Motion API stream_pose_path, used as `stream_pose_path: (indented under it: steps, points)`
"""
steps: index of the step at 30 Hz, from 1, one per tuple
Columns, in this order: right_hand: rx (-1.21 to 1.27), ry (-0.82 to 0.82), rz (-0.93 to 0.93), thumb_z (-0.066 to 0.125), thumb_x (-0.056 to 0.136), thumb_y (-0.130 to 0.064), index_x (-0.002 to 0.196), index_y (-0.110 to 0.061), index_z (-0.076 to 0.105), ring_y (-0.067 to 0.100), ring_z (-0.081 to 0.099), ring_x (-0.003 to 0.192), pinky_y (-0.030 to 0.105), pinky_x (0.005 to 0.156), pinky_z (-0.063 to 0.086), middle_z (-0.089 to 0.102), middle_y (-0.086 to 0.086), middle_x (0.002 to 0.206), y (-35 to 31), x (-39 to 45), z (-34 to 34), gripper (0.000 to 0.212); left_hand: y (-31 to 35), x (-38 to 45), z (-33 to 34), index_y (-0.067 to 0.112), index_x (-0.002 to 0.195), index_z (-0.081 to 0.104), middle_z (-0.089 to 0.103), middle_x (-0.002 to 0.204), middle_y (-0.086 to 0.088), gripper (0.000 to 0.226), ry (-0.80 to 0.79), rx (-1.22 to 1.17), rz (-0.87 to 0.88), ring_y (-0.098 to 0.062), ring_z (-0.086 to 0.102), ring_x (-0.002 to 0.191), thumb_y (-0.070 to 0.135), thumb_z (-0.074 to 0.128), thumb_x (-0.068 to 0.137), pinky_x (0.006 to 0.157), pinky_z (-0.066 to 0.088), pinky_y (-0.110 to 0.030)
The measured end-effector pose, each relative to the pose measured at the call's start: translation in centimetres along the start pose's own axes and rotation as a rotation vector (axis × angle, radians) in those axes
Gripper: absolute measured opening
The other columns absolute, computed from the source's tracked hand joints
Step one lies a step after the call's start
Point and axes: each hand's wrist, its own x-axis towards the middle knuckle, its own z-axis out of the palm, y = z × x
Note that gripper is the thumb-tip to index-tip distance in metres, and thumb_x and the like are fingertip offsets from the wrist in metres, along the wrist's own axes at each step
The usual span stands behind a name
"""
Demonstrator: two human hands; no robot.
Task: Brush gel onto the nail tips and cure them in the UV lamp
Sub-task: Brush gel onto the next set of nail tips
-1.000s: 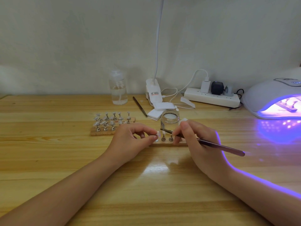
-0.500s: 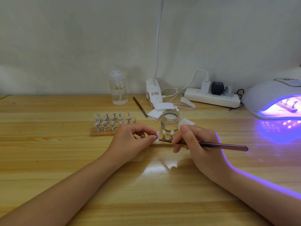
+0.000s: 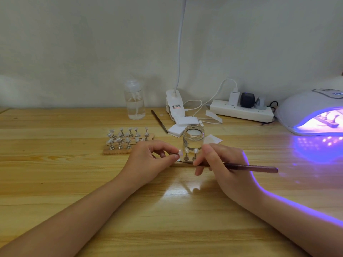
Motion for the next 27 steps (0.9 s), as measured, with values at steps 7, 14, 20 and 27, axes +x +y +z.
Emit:
stream_pose_path:
  steps: [7,14,20,27]
  points:
    - [-0.010,0.061,0.046,0.038,0.088,-0.039,0.069,-0.017,0.063,0.009,0.062,0.067,0.022,0.067,0.048,0.063,-0.002,0.063,0.22,0.25,-0.12,0.039,-0.03,-0.01,0.07,0.025,0.071,0.072,0.059,0.055,0.024,0.018,-0.003,-0.015,-0.002,0.003,0.047,0.053,0.008,0.075,0.071,0.049,0.035,-0.007]
    - [-0.002,0.026,0.056,0.039,0.088,-0.039,0.070,-0.021,0.064,0.008,0.064,0.068,0.023,0.071,0.050,0.066,0.000,0.065,0.15,0.23,0.01,0.036,-0.10,0.06,0.11,0.031,0.068,0.069,0.060,0.057,0.023,0.024,0.008,-0.018,-0.009,0.003,0.048,0.055,0.008,0.076,0.070,0.050,0.036,-0.007]
    - [0.093,0.064,0.032,0.040,0.088,-0.034,0.063,-0.017,0.064,0.003,0.058,0.053,0.008,0.059,0.039,0.063,0.001,0.055,0.11,0.08,-0.01,0.039,-0.01,-0.03,0.04,0.026,0.071,0.072,0.060,0.057,0.023,0.018,-0.003,-0.021,-0.010,0.003,0.047,0.053,0.009,0.076,0.071,0.049,0.035,-0.007]
    - [-0.020,0.067,0.101,0.049,0.089,-0.029,0.071,-0.017,0.064,0.003,0.062,0.068,0.011,0.067,0.043,0.068,0.000,0.065,0.08,0.50,-0.13,0.026,-0.03,0.02,0.07,0.023,0.073,0.073,0.060,0.056,0.023,0.015,0.000,-0.006,-0.014,0.003,0.048,0.055,0.009,0.076,0.071,0.050,0.036,-0.007]
